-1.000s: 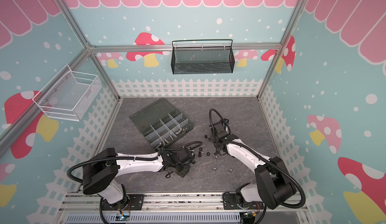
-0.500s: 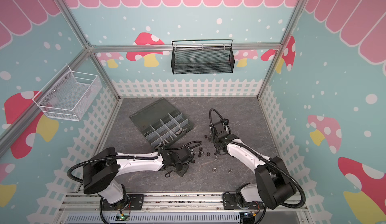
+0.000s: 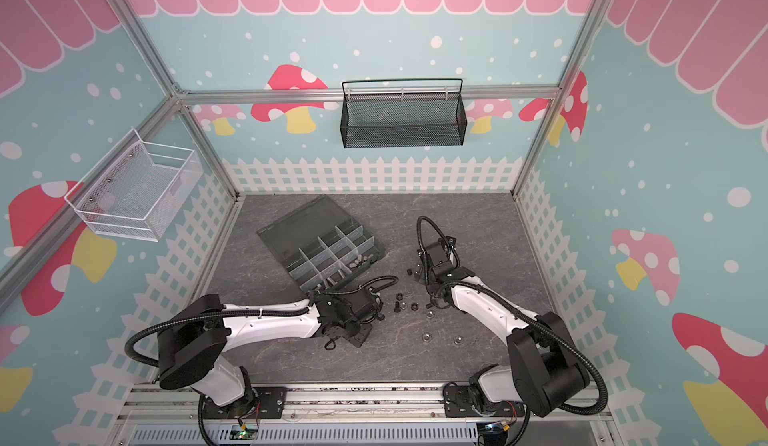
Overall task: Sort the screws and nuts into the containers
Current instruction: 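Carry the wing nut with the left gripper over the wing-nut compartment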
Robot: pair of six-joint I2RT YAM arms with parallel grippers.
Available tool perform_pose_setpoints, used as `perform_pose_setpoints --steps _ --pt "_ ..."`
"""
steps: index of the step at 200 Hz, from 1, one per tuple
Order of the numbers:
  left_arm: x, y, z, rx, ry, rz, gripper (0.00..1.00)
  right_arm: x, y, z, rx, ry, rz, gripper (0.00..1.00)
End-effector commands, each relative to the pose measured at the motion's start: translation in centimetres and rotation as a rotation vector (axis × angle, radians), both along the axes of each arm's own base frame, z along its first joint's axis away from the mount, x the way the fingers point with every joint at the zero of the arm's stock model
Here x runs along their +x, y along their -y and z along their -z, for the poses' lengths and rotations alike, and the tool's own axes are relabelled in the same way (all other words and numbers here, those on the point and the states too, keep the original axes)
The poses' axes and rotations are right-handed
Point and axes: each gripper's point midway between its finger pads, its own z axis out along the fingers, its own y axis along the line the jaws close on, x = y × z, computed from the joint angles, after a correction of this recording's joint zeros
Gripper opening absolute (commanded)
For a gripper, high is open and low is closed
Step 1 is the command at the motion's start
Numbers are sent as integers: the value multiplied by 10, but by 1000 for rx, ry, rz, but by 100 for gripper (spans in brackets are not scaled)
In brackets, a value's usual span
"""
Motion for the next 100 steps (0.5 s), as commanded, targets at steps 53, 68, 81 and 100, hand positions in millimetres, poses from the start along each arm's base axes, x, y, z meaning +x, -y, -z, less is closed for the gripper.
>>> perform_pose_setpoints --steps 53,68,81,100 --pt "82 1 -80 -126 265 -132 6 -1 7 -6 10 28 44 97" --pt "107 3 -97 -168 318 -157 6 -1 8 -8 10 33 44 97" --pt "127 4 -107 -198 345 -177 6 -1 8 -10 16 39 47 97" --pt "155 4 -115 -217 352 -194 6 0 8 -13 20 48 50 97"
